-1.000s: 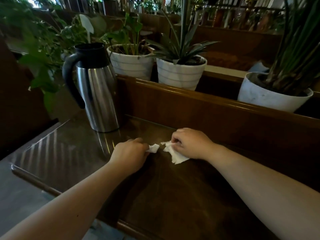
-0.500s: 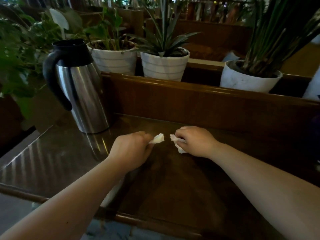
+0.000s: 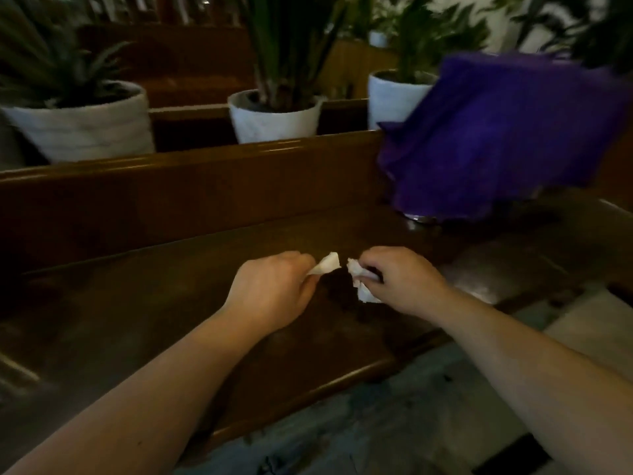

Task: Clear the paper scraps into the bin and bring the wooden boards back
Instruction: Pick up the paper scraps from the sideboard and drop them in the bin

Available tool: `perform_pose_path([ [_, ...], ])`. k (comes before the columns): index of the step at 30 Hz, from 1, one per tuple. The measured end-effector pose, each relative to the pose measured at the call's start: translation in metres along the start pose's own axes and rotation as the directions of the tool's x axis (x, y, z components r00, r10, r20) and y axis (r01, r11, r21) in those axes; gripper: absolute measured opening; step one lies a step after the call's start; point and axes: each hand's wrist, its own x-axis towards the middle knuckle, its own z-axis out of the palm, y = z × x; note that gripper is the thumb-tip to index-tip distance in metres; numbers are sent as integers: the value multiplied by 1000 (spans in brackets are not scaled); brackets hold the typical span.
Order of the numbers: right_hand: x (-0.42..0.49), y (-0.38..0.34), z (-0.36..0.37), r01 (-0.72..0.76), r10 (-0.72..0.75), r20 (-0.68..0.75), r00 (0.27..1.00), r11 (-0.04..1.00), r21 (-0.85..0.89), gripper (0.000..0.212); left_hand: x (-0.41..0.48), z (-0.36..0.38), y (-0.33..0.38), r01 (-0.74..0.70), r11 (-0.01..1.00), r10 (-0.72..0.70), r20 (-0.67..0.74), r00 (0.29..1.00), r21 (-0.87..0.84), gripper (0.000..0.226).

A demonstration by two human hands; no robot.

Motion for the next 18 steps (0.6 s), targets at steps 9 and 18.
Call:
perform_pose_path([
  [9,-166,104,-28,-285,290,-167,942,957,50,10,46,55,152,-305,949,311,78,947,-78,23],
  [18,-362,198,14,-564,590,-58,805,792,236,30,20,174,294,-311,925,364,274,890,-219,22],
])
